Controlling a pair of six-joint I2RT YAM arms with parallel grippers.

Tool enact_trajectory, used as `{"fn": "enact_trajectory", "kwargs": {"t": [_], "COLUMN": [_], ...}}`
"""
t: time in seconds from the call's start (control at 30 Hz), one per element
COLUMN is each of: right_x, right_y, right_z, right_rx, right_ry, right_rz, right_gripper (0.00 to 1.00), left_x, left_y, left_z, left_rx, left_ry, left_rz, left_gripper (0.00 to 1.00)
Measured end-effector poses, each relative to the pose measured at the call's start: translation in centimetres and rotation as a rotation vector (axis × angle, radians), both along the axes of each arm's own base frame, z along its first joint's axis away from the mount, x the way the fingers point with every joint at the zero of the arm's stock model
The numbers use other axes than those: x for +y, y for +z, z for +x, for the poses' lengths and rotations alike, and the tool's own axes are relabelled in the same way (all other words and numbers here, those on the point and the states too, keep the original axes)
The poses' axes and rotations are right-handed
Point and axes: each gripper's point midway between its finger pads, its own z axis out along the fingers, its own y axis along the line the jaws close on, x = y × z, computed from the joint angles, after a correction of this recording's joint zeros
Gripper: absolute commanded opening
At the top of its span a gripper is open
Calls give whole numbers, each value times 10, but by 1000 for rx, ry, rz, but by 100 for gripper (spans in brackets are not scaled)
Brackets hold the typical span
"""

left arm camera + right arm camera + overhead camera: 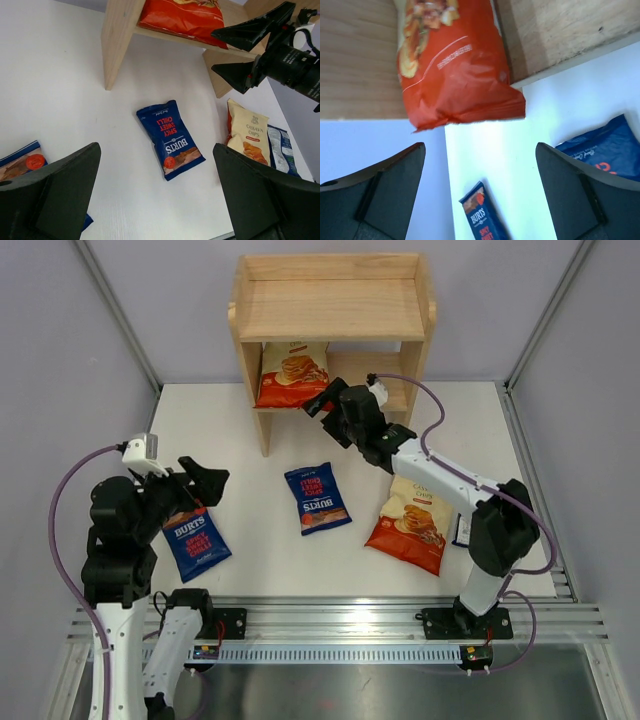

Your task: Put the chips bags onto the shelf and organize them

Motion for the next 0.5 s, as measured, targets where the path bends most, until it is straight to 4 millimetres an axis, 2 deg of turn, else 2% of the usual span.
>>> {"fn": "enact_trajectory", "kwargs": {"t": [0.1, 0.23, 0.37, 0.47, 0.5], "right_x": [-17, -48, -93, -130, -143], "right_y": [18, 52, 85, 99, 100], "right_z": [-16, -49, -96, -134, -149], "right_rx": [-50, -158, -259, -316, -327], "right_ry": [20, 81, 137, 155, 160], "right_rz": [-32, -102, -212, -296, -319], "right_gripper": [100, 99, 99, 100, 99], "left_x": [-13, -42, -109, -160, -171], "left_y": [-7, -26, -53, -74, -79], "left_z": [5, 15, 12, 5, 4], "left_rx": [18, 71, 166, 225, 236], "left_ry": [-74, -198, -416, -545, -566], "left_rz": [-34, -90, -88, -77, -74], "left_gripper": [99, 99, 99, 99, 99]}}
